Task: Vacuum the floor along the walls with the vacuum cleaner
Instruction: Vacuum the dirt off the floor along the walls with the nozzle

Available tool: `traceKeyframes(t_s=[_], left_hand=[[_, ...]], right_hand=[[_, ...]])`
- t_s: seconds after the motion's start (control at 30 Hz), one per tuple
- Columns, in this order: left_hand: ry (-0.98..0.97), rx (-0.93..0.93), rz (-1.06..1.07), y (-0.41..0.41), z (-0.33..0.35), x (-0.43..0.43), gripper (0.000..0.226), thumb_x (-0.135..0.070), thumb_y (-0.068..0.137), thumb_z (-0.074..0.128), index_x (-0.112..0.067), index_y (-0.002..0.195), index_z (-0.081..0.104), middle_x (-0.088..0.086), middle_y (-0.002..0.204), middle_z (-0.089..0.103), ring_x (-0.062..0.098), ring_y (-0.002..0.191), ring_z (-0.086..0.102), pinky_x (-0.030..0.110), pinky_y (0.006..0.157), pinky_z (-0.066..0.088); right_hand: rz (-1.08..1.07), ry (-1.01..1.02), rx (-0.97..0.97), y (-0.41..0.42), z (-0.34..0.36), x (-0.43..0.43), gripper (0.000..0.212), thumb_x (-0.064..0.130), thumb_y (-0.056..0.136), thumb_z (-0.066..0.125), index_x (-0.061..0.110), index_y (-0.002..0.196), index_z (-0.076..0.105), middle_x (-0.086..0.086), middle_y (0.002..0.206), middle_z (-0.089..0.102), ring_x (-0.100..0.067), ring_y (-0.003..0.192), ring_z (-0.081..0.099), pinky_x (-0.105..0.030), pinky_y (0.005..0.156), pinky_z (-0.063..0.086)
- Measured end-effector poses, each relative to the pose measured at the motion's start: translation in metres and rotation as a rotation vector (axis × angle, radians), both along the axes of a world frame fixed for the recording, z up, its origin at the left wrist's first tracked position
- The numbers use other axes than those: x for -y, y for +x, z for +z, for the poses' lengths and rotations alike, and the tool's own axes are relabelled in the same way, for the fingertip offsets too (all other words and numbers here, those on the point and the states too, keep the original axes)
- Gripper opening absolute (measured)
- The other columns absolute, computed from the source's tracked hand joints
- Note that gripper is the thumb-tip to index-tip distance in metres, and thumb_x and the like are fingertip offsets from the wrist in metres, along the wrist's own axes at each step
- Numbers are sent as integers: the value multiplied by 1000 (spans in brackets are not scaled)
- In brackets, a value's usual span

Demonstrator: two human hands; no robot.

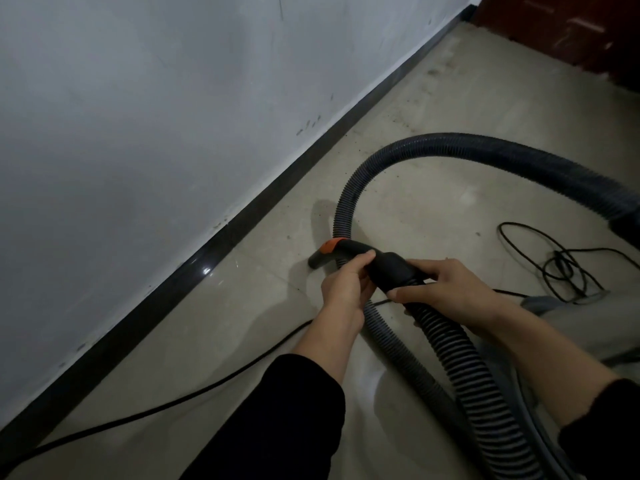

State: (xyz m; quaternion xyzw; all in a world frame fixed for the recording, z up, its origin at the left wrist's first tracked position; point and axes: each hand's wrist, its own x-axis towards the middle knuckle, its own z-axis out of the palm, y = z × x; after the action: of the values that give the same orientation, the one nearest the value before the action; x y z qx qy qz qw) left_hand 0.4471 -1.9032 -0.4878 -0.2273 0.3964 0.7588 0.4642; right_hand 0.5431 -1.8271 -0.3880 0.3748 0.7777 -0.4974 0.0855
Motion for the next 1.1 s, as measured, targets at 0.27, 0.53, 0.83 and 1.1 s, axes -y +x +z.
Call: traceKeyframes(t_s=[0.27,0.53,0.83,1.1], left_hand=[[-57,-87,-132,-9,21,8,31,-21,91,66,-3,116,61,13,91,68,23,76,66,25,46,56],[-115,-115,-112,-9,102,33,17,-20,95,59,-6,103,60,13,99,67,21,92,65,28,73,53],[-119,-314,-229,-2,285,27,21,-28,94,56,-14,109,62,1,91,76,13,86,71,27,68,57],[-170,-577,-456,19,500,-25,17,-25,95,57,-13,100,68,1,97,73,17,92,65,37,88,50]], right_hand=[[-37,107,104,-6,-1,12,37,27,72,82,9,101,67,-11,86,71,-23,73,70,-38,70,60],[-240,-515,5,22,58,25,31,16,82,75,-6,101,66,-13,78,66,-21,63,63,-32,62,59],[-388,-823,-274,50,204,33,14,13,85,71,5,97,68,-10,87,70,-17,68,65,-26,68,56],[-344,-570,-366,79,389,14,31,25,84,75,14,113,69,0,97,69,-12,89,64,-22,82,53]])
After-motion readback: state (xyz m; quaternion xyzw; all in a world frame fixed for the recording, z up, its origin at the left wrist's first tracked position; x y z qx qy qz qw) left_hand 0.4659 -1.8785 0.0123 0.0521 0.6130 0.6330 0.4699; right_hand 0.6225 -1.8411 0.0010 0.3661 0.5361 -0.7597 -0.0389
